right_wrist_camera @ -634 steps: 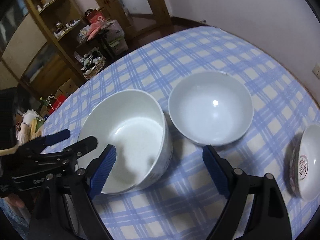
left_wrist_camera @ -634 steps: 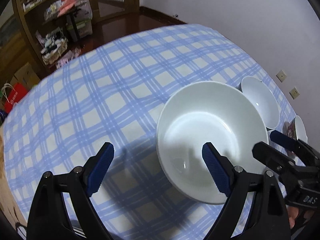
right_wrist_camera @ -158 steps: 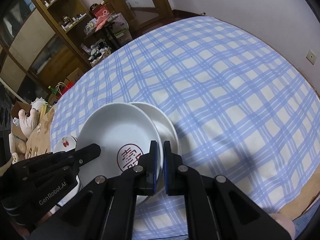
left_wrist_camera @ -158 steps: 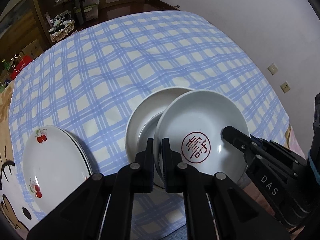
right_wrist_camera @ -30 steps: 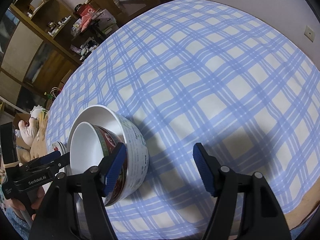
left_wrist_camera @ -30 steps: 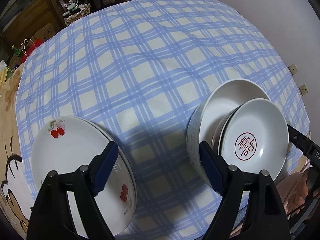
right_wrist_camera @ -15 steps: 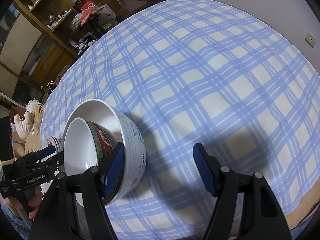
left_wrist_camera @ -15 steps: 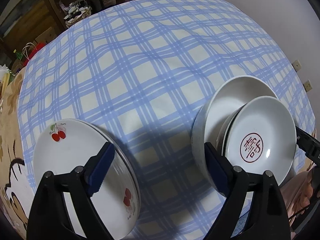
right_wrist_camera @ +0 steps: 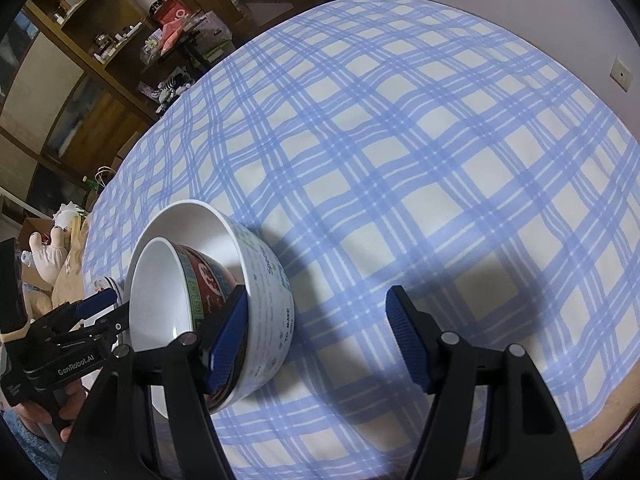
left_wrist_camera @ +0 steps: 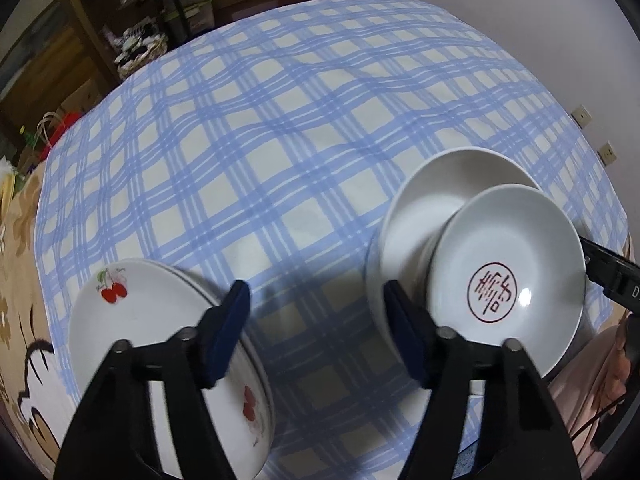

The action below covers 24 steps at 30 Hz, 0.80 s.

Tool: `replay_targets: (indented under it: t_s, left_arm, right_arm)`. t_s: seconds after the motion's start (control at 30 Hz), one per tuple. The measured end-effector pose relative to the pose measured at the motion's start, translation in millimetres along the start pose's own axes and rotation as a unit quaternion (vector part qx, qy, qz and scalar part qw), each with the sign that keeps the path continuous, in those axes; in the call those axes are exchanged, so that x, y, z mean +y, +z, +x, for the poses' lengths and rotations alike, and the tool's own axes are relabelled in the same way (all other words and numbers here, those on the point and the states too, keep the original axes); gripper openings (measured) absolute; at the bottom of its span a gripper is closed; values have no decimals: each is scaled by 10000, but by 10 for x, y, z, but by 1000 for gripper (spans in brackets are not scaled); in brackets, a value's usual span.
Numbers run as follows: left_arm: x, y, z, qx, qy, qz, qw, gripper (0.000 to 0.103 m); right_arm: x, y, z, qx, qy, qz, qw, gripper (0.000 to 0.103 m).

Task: Organize plates and bowls
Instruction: 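Move both tools to the rim of the nested bowl stack, then close the right tool on the large bowl's rim while the left tool grips the opposite rim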

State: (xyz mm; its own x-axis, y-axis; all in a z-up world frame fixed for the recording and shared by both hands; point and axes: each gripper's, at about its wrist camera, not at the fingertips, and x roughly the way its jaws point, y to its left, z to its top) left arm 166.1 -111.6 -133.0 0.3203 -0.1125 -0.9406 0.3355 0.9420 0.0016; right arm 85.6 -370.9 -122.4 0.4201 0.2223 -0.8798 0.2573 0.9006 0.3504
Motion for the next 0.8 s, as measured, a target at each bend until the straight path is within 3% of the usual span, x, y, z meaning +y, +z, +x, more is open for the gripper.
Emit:
replay_targets:
  t_s: [0.07, 0.27, 0.63, 0.73, 0.8]
  left_arm:
    - [-31, 17, 11, -5, -57, 20, 10000, 51]
    - [-70, 48, 66, 30, -157, -40, 9999, 36]
    - [-49, 82, 153, 193, -369, -304, 9987, 29]
    - [-42, 89, 161, 216, -427, -355, 9982, 29]
    - [-29, 99, 172, 238, -549, -419, 9973, 26]
  right_arm:
    - [0, 6, 8, 7, -15, -7, 10000, 73]
    - [49, 13, 10, -30, -183, -136, 9997, 73]
    - [115, 17, 41, -39, -283, -199, 9994, 66]
    - [154, 17, 37, -51, -243, -261, 9993, 56]
    - [185, 7, 40, -61, -150, -294, 9994, 43]
